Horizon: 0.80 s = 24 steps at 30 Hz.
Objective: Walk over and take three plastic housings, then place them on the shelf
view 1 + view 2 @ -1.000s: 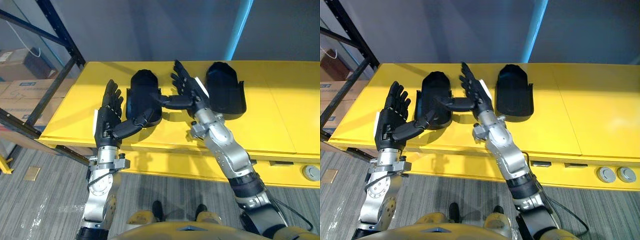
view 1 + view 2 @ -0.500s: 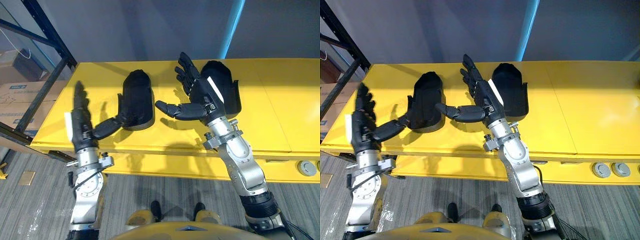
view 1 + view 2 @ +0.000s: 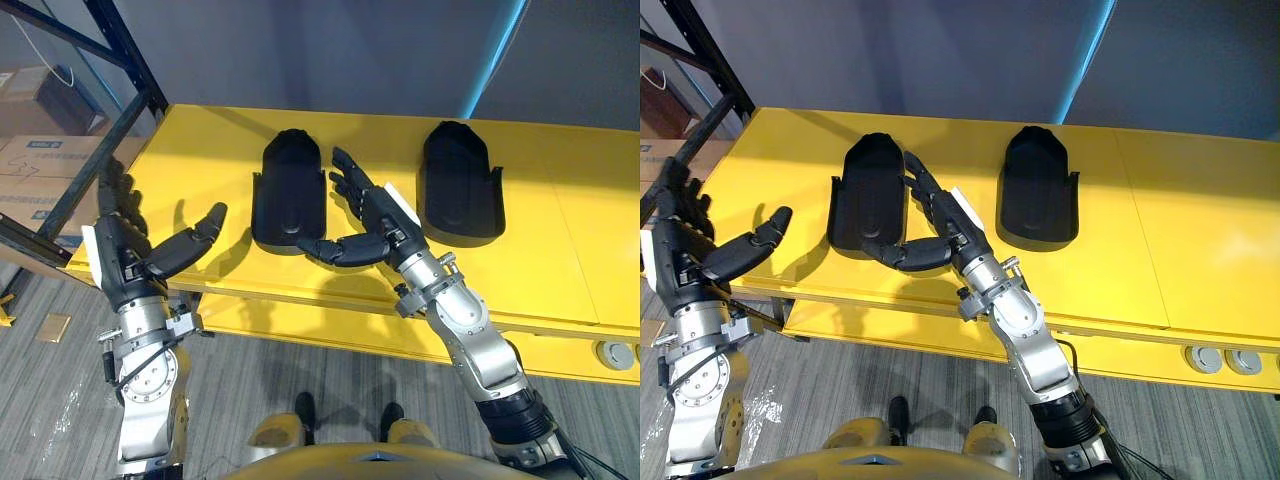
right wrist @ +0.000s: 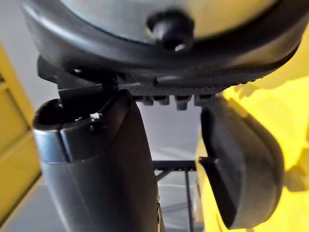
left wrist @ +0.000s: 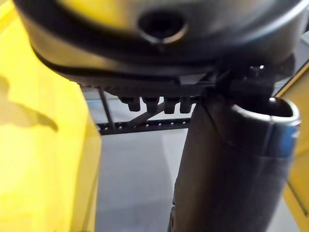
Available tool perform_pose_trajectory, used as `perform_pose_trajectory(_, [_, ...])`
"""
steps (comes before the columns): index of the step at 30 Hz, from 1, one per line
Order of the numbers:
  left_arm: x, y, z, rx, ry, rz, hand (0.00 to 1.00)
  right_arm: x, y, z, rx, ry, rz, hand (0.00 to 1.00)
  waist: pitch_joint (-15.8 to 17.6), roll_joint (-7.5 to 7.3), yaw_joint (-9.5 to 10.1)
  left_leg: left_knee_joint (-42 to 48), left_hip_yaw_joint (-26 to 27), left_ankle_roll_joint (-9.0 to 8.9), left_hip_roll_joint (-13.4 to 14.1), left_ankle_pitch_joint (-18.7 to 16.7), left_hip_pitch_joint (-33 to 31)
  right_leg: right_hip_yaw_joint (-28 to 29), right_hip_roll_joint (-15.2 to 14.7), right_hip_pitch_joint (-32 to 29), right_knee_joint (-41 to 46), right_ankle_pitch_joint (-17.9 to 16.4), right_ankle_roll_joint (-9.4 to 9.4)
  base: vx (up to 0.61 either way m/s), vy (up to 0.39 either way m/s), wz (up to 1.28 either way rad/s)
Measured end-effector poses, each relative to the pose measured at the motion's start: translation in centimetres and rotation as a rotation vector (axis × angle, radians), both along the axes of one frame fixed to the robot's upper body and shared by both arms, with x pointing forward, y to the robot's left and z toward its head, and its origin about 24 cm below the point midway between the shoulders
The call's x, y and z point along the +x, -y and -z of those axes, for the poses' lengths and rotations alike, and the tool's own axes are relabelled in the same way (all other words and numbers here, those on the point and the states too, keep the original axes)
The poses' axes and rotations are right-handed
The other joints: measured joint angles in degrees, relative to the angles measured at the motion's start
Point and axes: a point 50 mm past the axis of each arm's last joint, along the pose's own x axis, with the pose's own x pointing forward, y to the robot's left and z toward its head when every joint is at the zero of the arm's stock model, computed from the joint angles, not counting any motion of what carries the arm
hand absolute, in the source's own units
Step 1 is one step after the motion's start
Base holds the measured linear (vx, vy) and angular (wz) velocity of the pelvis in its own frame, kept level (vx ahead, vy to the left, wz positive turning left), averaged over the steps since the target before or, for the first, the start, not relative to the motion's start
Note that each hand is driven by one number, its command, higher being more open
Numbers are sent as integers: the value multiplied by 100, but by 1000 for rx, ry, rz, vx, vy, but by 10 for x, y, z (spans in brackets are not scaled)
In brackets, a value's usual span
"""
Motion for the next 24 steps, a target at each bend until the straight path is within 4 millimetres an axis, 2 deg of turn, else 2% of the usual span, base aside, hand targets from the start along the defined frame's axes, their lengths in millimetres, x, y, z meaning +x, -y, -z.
perform_pose_trajectory(3, [-1, 6, 9, -11, -56, 111, 100, 1, 0, 8, -22, -30, -4, 100, 22, -6, -5, -3, 4, -7, -4, 8, 1, 5, -3, -10, -1, -9, -10, 0, 0, 0])
perform_pose_trajectory(8, [3, 15, 29, -64, -139, 246, 100, 0, -2, 9, -37, -27, -17, 100, 39, 4, -21, -174, 21, -72, -10, 83, -13, 16, -4, -92, 18, -57, -46, -49, -17, -2])
perform_pose_trajectory(12, [2, 22, 48, -78, -243, 332, 100, 1, 0, 13, -70, -35, -8, 100, 128, 96, -31, -309, 28, -79, -4, 182, -24, 26, 0, -199, 92, -68, -57, -47, -16, -1])
perform_pose_trajectory(15, [1, 21, 49, -92, -239, 354, 100, 2, 2, 19, -83, -62, -6, 100, 132, 109, -27, -378, 15, -82, -1, 229, 1, 17, 0, -222, 144, -106, -66, 9, -11, 2])
perform_pose_trajectory(24, [5, 18, 54, -120, -216, 380, 100, 0, -5, 20, -84, -58, -43, 100, 128, 134, -40, -385, 23, -67, -13, 298, 3, 35, -51, -363, 369, -221, -63, -2, -1, 0])
